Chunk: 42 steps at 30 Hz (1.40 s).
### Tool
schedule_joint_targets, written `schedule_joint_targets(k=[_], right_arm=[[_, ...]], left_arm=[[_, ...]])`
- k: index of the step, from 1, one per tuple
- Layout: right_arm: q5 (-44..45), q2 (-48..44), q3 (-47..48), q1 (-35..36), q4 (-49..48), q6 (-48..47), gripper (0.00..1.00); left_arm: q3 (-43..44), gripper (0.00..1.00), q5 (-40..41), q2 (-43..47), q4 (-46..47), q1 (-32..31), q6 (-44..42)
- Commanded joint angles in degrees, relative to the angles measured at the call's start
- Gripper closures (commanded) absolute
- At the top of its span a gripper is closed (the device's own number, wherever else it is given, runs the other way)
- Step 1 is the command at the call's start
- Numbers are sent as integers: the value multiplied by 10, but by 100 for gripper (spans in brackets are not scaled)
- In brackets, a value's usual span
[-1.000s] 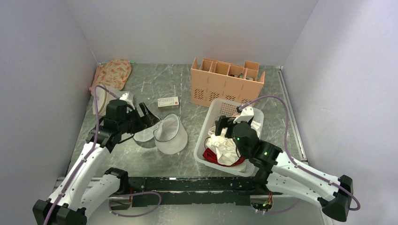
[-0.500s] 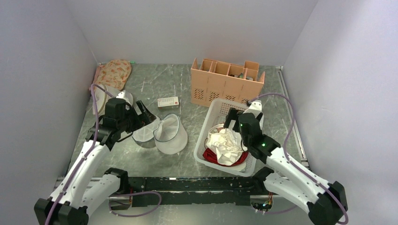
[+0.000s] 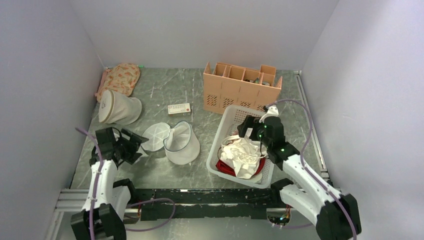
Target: Unzip the laundry bag and remove the bra
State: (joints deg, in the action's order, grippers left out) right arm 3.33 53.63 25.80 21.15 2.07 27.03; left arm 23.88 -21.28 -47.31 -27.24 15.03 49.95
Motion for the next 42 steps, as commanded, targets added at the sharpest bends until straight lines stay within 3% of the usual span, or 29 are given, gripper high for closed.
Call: schedule_joint_targets(k=[1,4,7,10,17,25,28,36,42], right_arm=[[-41,-81,31,-1,11,-31,3],[-64,-128,20,-1,2,-27,3],[-84,-155,7,-1,-11,-19,3],[-93,-173,-6,-2,-28,-11,5],[-94,-195,-10,-1,-29,-7,5],[-89,-184,-19,-1,-28,-9,6],[-90,-185,-23,-1,-33,-5,6],[-123,-154,0,-1,-32,-16,6],[-189,-102,37,0,-36,-29,6]], left_arm=[[-46,14,-31,48,12,39,66],[-45,16,33,80,-7,38,65],[-54,28,56,82,3,38,67],[-71,41,33,59,38,38,84],[-99,51,23,0,117,38,91],[-108,73,3,-77,240,39,63],[-97,91,-14,-74,259,39,41],[24,93,38,87,131,38,-95],[126,93,5,112,74,35,-210]])
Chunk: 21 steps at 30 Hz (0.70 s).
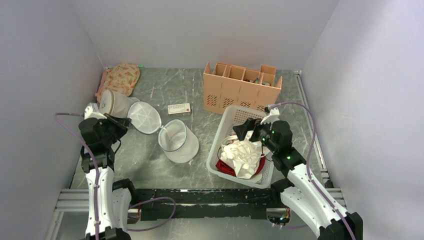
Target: Unzip the laundry bag and remove the bra
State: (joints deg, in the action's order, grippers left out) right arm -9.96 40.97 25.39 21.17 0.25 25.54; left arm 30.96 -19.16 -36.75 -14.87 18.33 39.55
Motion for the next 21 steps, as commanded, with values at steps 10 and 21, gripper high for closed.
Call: schedule_joint_targets(k=[10,21], right_arm=[[-113,72,77,18,-17,1,6],[-111,112,79,55,-62,31,6]], left_arm=[[173,93,6,-22,-103,-127,-316],[167,93,118,-51,-143,-349,-401]])
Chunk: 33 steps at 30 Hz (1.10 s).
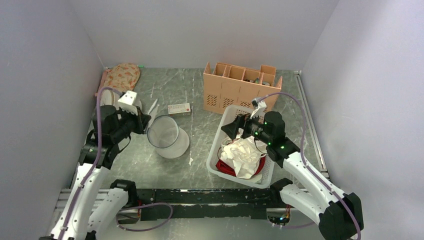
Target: Unzip the laundry bag and remove the bra
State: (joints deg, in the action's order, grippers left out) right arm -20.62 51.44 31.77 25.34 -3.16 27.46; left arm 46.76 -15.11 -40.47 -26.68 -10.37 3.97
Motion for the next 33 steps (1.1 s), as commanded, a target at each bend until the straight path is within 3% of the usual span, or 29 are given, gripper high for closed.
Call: schedule_joint_targets(k=[1,12,22,33], right_arm=[[-4,8,15,14,-29,13,6],[33,-4,16,15,-1,-8,5],[62,-34,13,15,32,-33,5],[86,-63,4,15,57,-53,4]], left_arm=[[10,93,101,-22,-31,-88,-49],[28,93,235,-192,-71,-346,-33],[63,93,248,-390,-63,-349,19],[26,91,169,-430,-12,-300,102]])
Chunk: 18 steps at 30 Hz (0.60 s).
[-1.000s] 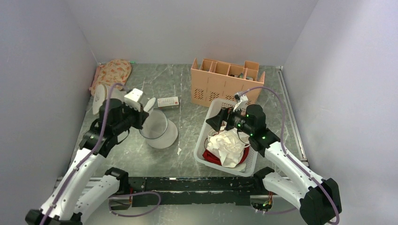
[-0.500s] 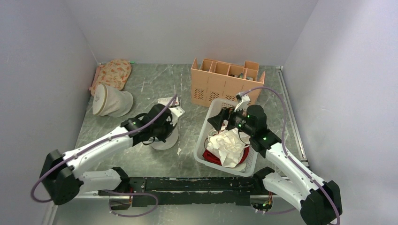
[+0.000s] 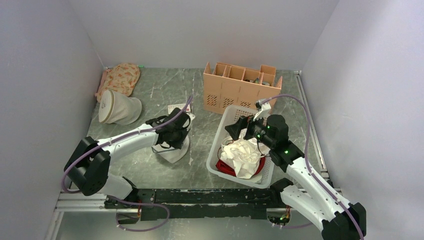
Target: Unzip the laundry bag and remove the bra
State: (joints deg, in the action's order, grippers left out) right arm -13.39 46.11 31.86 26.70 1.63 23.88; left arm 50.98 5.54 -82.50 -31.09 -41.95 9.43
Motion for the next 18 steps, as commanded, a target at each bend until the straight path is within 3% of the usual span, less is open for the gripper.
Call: schedule_joint_targets(k=[1,5,12,14,15,18], right_arm=[[15,-11,4,2,11,-18,4],[12,-20,-6,2,11,-12,4],[22,-32,5,2,34,-23,4],[25,-38,1,2,31,-23,3],[24,-38,0,1,27,-23,3],[24,-25,2,2,26,-25,3]], left_arm=[[-17,91,-33,-20,34,16,61],[-7,84,-11,-35,24,17,119],[0,43,6,64,-12,16,136],[13,14,-2,90,-28,17,137],[19,4,-7,100,-35,17,136],[32,0,-32,130,-32,17,143]])
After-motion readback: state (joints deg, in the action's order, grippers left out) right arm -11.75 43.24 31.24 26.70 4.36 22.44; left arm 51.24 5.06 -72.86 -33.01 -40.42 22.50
